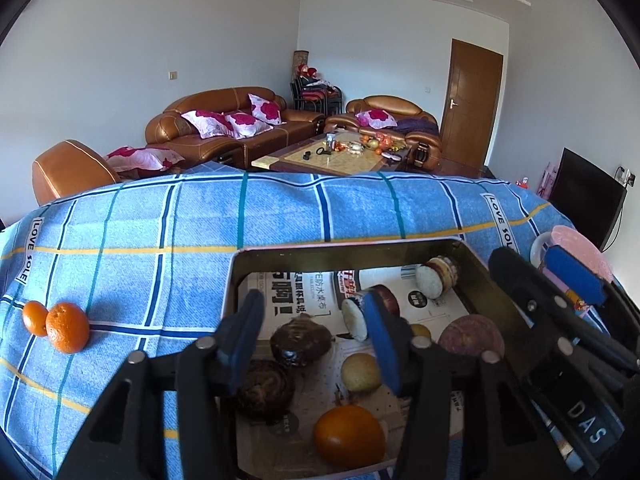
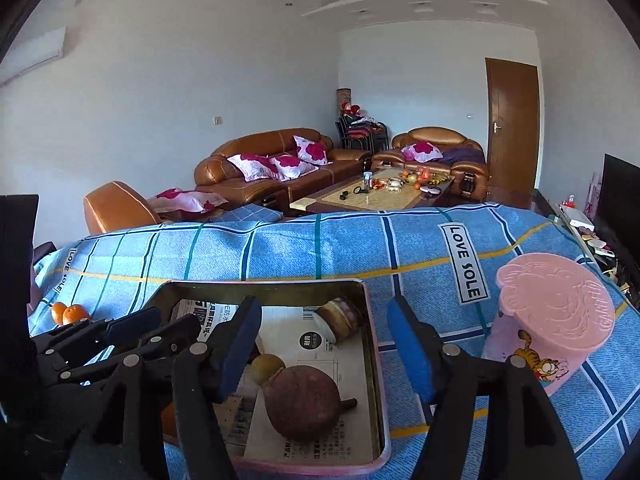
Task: Organize fruits
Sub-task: 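Lower both held items into the tin and open both grippers, then withdraw both grippers from the tin toward the two remaining oranges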
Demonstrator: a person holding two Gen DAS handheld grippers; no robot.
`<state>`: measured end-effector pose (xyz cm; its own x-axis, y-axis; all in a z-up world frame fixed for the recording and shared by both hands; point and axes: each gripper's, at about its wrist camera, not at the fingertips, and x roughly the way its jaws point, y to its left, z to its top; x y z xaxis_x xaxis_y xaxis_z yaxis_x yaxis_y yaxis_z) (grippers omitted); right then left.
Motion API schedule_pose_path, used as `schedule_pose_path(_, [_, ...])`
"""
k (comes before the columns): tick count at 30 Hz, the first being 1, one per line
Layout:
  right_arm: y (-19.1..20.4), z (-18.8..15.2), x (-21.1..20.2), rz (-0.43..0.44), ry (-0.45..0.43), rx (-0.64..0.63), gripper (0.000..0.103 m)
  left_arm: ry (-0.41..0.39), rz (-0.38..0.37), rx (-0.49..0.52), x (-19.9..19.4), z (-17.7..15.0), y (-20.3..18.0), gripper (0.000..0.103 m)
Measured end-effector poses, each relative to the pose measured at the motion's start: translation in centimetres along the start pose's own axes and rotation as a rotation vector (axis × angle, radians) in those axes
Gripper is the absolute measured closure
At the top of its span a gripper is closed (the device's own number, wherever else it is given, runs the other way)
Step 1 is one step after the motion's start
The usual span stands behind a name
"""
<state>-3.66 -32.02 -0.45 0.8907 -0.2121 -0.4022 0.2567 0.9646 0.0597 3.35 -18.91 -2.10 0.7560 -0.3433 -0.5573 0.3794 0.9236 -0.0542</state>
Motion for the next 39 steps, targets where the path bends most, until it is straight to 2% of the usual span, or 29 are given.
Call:
schedule_pose_path(1, [-0.1,-0.1,-0.5,-0.022,-0.023,0.007,0.030,-0.018,0.013,0.002,-0.4,0.0,-0.1,0.019])
schedule_pose_path(2, [-0.2,-0.1,-1.0,-0.041,-0.046,0.016,0.022,-0.044,0.025,0.002,-0.9,-0.1,-0.1,0.008])
schedule_pose_path(3, [-0.4,-0.2,-1.5,-0.055,-0.069,0.026,0.017,-0.070,0.035,0.002,-1.4,-0.1,-0.1,0.005])
schedule_pose_path(4, [-0.5,-0.2,-2.0,-0.065,-0.090,0.037,0.016,-0.093,0.043,0.005,-1.9,-0.2,-0.1,0.001])
schedule_pose_path(12, [-1.1,-0.3,-3.5,-0.142,-0.127,0.057,0.015,-0.167,0.089,0.052,-3.5,-0.5,-0.4,0.000])
schedule_pose_path(21, [-0.3,-1.0,-5.1,-0.189,-0.152,0.027,0.015,-0.191,0.126,0.064,-5.1,-1.4,0.0,0.000])
schedule_pose_path(28, [0.0,-1.5,-6.2,-0.220,-0.151,0.045,0.015,-0.232,0.146,0.034,-6.9,-2.3,1.5,0.000])
schedule_pose_path(34, [0.4,-1.9,-6.6,-0.237,-0.141,0.062,0.015,-0.221,0.157,-0.004,-7.5,-2.7,3.2,0.000])
schedule_pose_path(39, [1.2,-2.1,-6.6,-0.238,-0.120,0.077,0.015,-0.223,0.172,0.014,-7.9,-3.0,4.0,0.000])
